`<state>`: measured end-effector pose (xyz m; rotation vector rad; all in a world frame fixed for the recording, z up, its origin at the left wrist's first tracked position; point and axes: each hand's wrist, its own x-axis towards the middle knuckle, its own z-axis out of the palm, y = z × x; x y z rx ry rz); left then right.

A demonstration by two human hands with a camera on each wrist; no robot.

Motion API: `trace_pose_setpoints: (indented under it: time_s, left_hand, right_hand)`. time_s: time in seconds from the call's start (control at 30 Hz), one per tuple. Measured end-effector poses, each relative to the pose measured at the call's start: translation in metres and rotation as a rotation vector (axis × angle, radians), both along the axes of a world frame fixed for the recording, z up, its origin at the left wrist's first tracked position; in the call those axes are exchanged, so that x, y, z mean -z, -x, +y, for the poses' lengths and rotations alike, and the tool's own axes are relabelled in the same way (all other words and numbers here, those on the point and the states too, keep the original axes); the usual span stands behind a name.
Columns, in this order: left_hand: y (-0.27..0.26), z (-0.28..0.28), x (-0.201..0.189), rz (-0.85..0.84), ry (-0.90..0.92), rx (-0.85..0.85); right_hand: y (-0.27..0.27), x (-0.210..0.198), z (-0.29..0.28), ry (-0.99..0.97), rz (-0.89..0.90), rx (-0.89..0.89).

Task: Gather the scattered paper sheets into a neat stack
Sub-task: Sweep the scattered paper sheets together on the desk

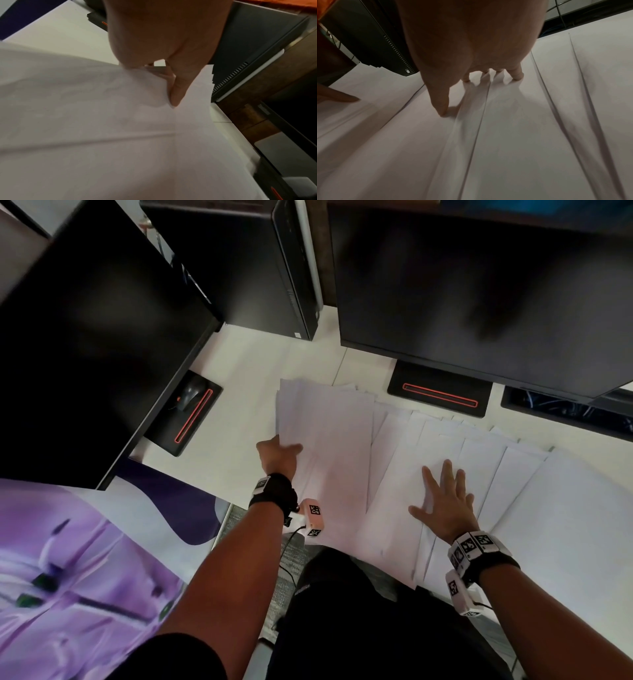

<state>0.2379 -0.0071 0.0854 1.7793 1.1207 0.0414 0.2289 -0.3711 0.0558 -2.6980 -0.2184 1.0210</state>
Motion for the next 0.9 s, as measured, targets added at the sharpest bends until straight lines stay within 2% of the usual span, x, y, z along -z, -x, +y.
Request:
trace_pose_setpoints:
  time_s: [0.1, 0.2, 0.23, 0.27, 0.33, 0.4, 0.57, 0.67, 0.77, 0.83, 0.9]
  left_hand:
    - [0.002, -0.002, 0.001, 0.024, -0.106, 0.104]
    - [0.008, -0.013, 0.003, 0.158, -0.496, 0.412]
    - [0.009, -0.019, 0.003, 0.172, -0.622, 0.504]
    - [0.012, -0.026, 0.001, 0.149, -0.672, 0.555]
    - [0.015, -0.036, -0.007, 0.058, -0.629, 0.561]
    - [0.016, -0.033, -0.009, -0.006, -0.542, 0.497]
    - [0.018, 0.004, -0.019, -0.2, -0.337, 0.396]
    - [0.008, 0.026, -0.015, -0.093, -0.183, 0.317]
    - [-0.004, 0.046, -0.004, 0.028, -0.089, 0.353]
    - [-0.008, 0.054, 0.007, 0.056, -0.057, 0.356]
    - [-0.01, 0.06, 0.017, 0.062, -0.059, 0.354]
  right_hand:
    - [0.0, 0.0, 0.001, 0.0, 0.0, -0.008]
    - [0.0, -0.001, 0.002, 0.003, 0.001, -0.007]
    - [0.001, -0.001, 0.001, 0.005, 0.002, -0.006]
    - [0.001, -0.001, 0.001, 0.005, 0.002, -0.005]
    - [0.0, -0.001, 0.0, -0.002, 0.005, -0.002]
    - [0.0, -0.001, 0.0, -0.013, 0.009, 0.002]
    - [0.001, -0.008, -0.005, -0.166, -0.051, 0.078]
    - [0.004, -0.017, -0.021, -0.217, -0.221, 0.17]
    - [0.011, -0.018, -0.049, 0.013, -0.284, 0.414]
    - [0.016, -0.015, -0.07, 0.147, -0.198, 0.645]
    - [0.02, -0.012, -0.085, 0.175, -0.103, 0.837]
